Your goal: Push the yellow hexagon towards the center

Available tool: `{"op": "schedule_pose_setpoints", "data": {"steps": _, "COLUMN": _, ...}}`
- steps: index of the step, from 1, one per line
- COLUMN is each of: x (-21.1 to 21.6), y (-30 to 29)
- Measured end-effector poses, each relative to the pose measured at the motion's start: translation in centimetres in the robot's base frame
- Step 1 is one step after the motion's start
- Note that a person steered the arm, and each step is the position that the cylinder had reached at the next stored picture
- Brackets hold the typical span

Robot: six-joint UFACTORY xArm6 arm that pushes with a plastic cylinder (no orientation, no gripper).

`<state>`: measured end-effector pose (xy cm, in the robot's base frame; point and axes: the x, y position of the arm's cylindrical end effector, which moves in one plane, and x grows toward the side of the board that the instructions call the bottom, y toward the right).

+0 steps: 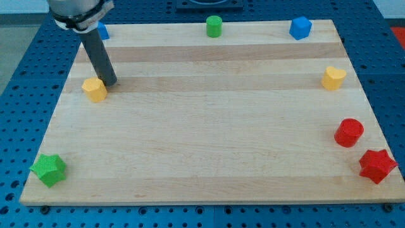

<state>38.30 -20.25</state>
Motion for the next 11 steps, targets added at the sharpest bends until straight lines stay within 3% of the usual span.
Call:
{"op": "schedule_pose_setpoints", "data": {"steps": 1, "x": 0.8, "y": 2.0}}
{"op": "schedule_pose_setpoints", "data": {"steps": 2, "x": -2.2, "y": 2.3}}
{"op": "schedule_pose_setpoints", "data": {"steps": 3, "x": -4.1, "y": -3.5}}
{"op": "schedule_pose_setpoints", "data": {"steps": 4, "x": 0.0, "y": -10.2}}
{"op": "schedule_pose_setpoints", "data": {"steps": 5, "x": 1.4, "y": -8.5}}
{"op": "schedule_pose_setpoints", "data": {"steps": 7, "x": 3.4, "y": 2.9}}
{"op": "schedule_pose_setpoints", "data": {"steps": 9, "x": 2.4, "y": 19.3}}
{"op": "schedule_pose_setpoints", "data": {"steps": 10, "x": 2.3, "y": 23.0}}
{"op": "schedule_pose_setpoints", "data": {"steps": 11, "x": 0.2, "y": 13.2}}
